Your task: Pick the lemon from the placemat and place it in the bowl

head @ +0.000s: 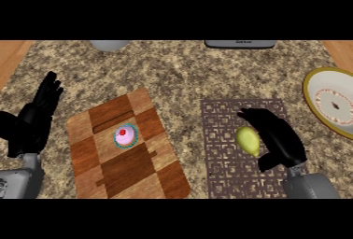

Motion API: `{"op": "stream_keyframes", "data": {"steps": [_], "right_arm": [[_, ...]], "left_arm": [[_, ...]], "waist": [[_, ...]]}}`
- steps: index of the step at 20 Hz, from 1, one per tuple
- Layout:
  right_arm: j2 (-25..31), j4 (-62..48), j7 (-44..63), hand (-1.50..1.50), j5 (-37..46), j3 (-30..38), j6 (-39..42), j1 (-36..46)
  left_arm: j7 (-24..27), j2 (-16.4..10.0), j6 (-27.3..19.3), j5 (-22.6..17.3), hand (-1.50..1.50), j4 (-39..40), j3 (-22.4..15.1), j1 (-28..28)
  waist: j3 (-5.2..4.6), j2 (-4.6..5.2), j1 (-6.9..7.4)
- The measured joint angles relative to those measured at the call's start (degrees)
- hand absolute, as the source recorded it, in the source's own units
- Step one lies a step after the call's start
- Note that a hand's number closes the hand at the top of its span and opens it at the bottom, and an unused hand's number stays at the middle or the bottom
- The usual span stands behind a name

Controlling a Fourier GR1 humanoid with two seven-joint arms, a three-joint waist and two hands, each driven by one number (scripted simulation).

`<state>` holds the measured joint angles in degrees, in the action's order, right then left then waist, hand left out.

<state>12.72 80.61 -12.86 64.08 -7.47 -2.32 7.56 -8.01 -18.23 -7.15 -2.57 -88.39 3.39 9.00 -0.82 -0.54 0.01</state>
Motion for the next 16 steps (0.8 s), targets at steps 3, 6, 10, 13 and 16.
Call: {"op": "stream_keyframes", "data": {"steps": [3,6,10,13,16], "right_arm": [[-0.1,-2.2,-1.5,1.5,0.8,-0.7,0.5,1.7],[-0.6,-5.0,-3.5,1.5,0.6,-0.4,0.3,3.8],[-1.4,-7.1,-5.0,1.5,0.8,-0.1,-0.9,5.1],[-2.3,-8.0,-5.4,1.5,1.5,0.2,-2.8,5.5],[-3.2,-10.7,1.9,1.5,0.5,5.1,0.1,8.4]], "left_arm": [[0.5,0.1,0.5,0.1,0.0,-0.1,0.6,-0.4],[0.6,0.0,1.1,0.2,0.0,0.0,1.2,-0.4],[1.0,0.5,1.7,0.4,0.0,0.3,1.5,-0.8],[1.8,0.6,2.1,0.6,0.0,1.4,2.0,0.0],[1.8,0.4,2.4,0.6,0.0,1.4,1.9,0.2]], "waist": [[-0.12,-0.04,0.02],[-0.09,0.0,0.0],[-0.16,-0.04,-0.09],[-0.25,-0.08,-0.23],[-0.15,0.15,0.19]]}}
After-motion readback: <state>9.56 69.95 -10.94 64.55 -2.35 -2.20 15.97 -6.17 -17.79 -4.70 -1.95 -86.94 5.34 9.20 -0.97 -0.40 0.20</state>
